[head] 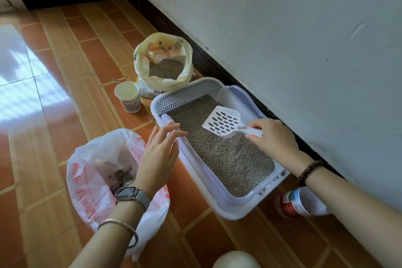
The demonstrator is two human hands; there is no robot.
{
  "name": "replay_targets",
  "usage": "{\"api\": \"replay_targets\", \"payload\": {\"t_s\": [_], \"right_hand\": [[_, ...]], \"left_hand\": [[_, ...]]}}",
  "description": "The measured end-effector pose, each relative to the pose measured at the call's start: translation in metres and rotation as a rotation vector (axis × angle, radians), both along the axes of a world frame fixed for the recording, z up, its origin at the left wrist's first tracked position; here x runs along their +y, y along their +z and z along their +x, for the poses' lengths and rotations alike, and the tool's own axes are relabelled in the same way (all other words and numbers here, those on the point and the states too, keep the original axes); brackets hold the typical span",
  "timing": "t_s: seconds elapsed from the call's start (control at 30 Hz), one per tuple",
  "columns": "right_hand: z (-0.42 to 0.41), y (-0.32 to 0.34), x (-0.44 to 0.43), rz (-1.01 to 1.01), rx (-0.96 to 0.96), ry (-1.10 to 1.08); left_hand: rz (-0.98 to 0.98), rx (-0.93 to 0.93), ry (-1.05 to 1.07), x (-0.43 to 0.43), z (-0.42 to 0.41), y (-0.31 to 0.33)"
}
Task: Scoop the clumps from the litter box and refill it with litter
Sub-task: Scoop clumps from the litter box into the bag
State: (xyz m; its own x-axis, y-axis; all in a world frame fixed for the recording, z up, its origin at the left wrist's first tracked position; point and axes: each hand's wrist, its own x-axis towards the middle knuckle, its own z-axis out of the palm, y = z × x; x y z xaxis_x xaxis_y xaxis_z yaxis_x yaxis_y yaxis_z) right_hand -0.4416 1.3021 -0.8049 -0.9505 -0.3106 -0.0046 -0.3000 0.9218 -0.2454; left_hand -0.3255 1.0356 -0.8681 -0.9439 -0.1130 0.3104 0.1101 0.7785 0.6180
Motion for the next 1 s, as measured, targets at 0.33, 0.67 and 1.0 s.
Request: {"api": "replay_targets", "payload": {"t_s": [0.33, 0.67, 1.0], "right_hand": [[0.017, 0.025, 0.009, 0.445, 0.212, 0.115], [0.025, 0.031, 0.015, 0.561, 0.138, 0.194], [0.048, 0.014, 0.01, 0.422, 0.091, 0.239]], "left_hand": [[-0.002, -0.001, 0.018, 0.003, 0.0, 0.001], [0.003, 0.0, 0.016, 0.001, 0.002, 0.001], [0.019, 0.009, 0.017, 0.002, 0.002, 0.001]]}}
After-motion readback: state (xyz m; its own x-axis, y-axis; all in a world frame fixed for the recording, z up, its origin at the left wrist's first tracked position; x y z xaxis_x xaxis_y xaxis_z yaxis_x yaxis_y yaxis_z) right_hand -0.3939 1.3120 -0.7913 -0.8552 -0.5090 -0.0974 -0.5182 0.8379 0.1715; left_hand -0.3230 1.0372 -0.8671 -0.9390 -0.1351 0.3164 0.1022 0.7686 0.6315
